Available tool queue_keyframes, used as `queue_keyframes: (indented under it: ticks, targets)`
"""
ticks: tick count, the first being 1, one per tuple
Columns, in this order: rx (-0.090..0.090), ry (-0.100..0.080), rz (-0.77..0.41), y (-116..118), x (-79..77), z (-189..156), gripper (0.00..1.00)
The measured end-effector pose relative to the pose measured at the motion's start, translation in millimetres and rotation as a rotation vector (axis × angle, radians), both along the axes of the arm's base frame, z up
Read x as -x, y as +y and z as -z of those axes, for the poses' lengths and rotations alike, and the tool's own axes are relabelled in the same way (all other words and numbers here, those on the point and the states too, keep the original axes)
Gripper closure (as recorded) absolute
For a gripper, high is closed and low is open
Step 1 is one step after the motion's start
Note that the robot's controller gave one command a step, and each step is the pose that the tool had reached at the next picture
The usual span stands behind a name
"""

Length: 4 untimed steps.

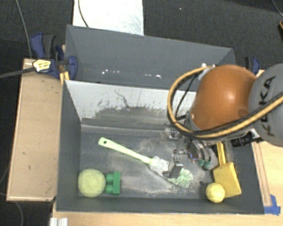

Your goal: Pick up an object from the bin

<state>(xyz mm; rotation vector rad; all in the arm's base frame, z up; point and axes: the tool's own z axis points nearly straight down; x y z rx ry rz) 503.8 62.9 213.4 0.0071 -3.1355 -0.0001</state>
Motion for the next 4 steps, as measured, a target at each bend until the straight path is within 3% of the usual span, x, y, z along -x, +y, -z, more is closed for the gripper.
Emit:
queue_keyframes:
  ticks: [1, 2, 3, 4]
  targets:
    - [-0.001, -0.008, 0.004, -0.5, -1.5, -4.5, 0.0]
    - [-0.001, -0.011, 0.116, -58.9, -5.5, 135.5, 0.0]
    - [-0.003, -0.015, 0.117, -54.1, 1.1, 72.4, 0.0]
    - [0.0, -0.006, 0.125, -60.5, -2.5, 152.9, 0.0]
